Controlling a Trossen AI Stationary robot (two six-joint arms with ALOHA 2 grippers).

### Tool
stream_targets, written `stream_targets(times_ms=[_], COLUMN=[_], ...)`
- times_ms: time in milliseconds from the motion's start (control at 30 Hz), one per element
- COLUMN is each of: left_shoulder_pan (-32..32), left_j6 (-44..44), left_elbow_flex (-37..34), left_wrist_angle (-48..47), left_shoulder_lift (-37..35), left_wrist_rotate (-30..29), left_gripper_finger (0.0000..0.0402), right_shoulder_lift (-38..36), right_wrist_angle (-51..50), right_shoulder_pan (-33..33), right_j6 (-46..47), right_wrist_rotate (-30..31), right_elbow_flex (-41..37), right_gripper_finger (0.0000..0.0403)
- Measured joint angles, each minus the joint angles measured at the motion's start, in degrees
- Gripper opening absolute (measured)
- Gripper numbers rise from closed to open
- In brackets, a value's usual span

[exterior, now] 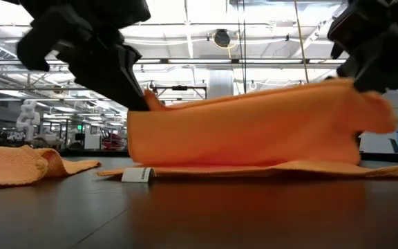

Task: Fold microfiber towels
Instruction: Fold the orange microfiber towel

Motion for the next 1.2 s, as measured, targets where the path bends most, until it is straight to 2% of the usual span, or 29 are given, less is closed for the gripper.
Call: stream_targets(times_ms=[233,400,567,767,900,1033,1200], left_shoulder_pan=[-1.06,-1.07,-1.09,-0.84,0.31,2.36,6.39], left_j6=[-0.01,-0.63,0.43,0.07,-0.8,-3.26,-6.46], left_elbow_flex=[0.0,0.0,0.0,0.0,0.0,-0.02,-0.02], left_wrist_angle=[1.02,1.4,1.88,1.33,1.48,1.55,-3.82], left_shoulder_lift=[0.0,0.0,0.0,-0.42,-0.93,-0.85,-0.85], left_wrist_rotate=[1.43,3.4,7.48,7.38,6.8,6.46,5.23], left_gripper_finger=[0.0003,0.0021,0.0058,0.0116,0.0142,0.0153,0.0147], right_shoulder_lift=[0.11,2.25,4.35,3.52,3.52,3.52,3.56], right_wrist_angle=[2.03,2.62,3.4,3.97,3.84,0.52,-5.46], right_shoulder_pan=[3.36,4.09,4.11,4.11,3.85,1.45,-2.95], right_j6=[2.78,3.37,4.68,4.31,4.0,3.78,1.83], right_wrist_rotate=[0.11,-0.01,-0.39,-0.42,-0.08,6.43,13.18], right_elbow_flex=[0.0,0.0,-0.02,0.07,0.17,0.22,0.22], right_gripper_finger=[0.0,0.0006,0.0061,0.0136,0.0162,0.0168,0.0169])
